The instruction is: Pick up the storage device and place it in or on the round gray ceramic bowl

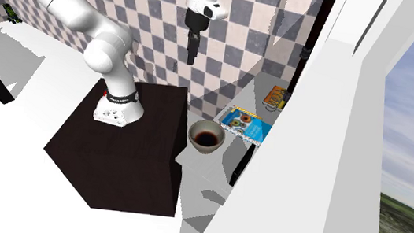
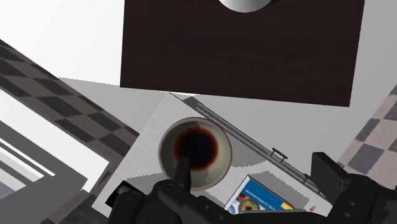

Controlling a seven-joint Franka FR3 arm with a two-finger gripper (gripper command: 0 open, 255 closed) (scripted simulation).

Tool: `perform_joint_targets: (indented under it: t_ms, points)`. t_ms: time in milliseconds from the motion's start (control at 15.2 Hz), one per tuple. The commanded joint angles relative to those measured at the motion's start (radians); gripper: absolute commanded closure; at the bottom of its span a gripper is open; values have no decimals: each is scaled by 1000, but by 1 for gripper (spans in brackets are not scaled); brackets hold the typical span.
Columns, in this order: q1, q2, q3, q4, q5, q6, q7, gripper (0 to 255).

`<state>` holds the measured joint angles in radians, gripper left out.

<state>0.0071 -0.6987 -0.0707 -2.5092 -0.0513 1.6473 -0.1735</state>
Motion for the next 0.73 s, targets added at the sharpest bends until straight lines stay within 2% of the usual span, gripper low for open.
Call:
perform_joint_targets:
  t_ms: [0,330,660]
  points:
    - [1,33,-33,-22,-30,65,-72,0]
    - [3,154,-114,-60,-92,246,-239,0]
    - [15,321,-190,-54,-126,432,-404,0]
